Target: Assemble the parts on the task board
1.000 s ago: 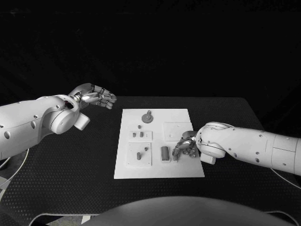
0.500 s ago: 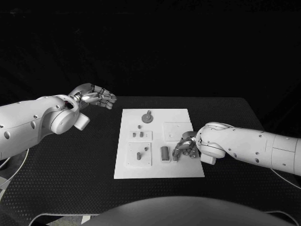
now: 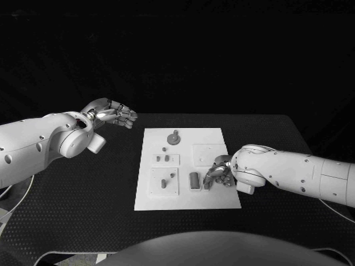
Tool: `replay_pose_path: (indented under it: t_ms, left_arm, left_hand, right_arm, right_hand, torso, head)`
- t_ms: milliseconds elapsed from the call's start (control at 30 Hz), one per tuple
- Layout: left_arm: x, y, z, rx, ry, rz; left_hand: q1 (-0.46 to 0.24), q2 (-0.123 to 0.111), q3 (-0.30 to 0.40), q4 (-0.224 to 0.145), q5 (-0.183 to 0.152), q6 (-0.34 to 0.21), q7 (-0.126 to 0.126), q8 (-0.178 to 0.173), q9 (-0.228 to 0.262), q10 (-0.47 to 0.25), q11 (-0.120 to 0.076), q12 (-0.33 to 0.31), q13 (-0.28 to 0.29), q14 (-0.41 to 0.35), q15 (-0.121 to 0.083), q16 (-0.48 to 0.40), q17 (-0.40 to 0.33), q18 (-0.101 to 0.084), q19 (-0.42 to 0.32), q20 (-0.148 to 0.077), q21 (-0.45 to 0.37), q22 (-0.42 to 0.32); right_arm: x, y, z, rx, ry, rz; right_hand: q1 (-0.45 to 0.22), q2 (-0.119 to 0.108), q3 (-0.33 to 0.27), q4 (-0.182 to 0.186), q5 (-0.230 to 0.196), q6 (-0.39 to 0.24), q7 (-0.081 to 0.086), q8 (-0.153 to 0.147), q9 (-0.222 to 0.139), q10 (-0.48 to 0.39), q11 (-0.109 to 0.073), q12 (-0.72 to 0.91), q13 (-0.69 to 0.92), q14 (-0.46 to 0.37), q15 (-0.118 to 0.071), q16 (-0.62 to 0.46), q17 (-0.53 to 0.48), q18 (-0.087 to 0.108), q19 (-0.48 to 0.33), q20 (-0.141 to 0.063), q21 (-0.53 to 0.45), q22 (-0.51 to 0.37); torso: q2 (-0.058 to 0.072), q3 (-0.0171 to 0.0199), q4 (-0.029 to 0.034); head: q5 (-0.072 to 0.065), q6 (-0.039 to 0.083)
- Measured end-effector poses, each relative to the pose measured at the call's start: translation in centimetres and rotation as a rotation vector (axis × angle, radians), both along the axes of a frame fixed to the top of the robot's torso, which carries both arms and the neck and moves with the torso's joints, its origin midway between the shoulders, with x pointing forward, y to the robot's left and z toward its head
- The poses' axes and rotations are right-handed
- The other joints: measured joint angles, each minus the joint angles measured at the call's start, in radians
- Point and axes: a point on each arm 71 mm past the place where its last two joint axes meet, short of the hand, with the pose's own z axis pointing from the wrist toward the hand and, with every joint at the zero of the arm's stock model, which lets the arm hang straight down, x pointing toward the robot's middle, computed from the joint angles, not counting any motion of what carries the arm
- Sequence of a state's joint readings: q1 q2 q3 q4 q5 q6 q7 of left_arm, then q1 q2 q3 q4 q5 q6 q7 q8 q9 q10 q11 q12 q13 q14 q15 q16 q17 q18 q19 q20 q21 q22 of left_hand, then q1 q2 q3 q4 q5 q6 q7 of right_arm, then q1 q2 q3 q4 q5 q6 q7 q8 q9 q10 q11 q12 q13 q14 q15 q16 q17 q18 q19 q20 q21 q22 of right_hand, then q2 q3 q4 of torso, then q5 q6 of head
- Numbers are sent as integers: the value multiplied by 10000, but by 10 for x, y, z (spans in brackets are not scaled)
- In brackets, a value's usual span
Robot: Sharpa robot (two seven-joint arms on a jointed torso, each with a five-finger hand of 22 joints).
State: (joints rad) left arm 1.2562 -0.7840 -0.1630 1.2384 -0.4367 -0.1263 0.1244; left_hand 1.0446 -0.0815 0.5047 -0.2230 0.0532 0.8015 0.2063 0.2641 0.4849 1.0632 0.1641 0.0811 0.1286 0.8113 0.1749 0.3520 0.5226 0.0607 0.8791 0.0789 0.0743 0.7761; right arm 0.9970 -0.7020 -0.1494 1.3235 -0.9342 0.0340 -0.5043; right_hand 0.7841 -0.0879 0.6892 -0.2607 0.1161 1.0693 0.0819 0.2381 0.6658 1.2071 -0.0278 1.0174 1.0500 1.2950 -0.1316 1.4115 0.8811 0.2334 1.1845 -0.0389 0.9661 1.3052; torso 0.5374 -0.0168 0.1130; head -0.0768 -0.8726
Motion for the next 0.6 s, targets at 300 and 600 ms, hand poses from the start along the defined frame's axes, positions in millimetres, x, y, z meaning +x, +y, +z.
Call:
replay_pose_path:
  t_ms: [300,600]
  left_arm:
    - [0,1,0,6,4,10]
    - [0,0,0,7,6,10]
  left_hand:
    - [0,0,0,0,0,4,4,0,-9,0,0,0,0,0,0,2,1,100,0,0,0,0]
    - [0,0,0,0,0,5,5,0,-9,0,0,0,-9,0,0,2,1,96,0,0,0,0]
  right_arm:
    - [0,0,0,5,-28,1]
    - [0,-1,0,27,-74,-21]
  right_hand:
    - [-124,-465,36,499,0,-95,24,-42,-25,-82,10,-38,-9,-40,41,-40,-2,-1,-3,3,-44,-31]
    - [-125,-571,94,623,0,-96,23,-42,-24,-82,10,-38,-9,-40,43,-40,-2,0,-13,14,-44,-31]
  torso:
    - [0,-1,8]
    - [0,3,4]
  head:
    - [-1,0]
    - [17,0]
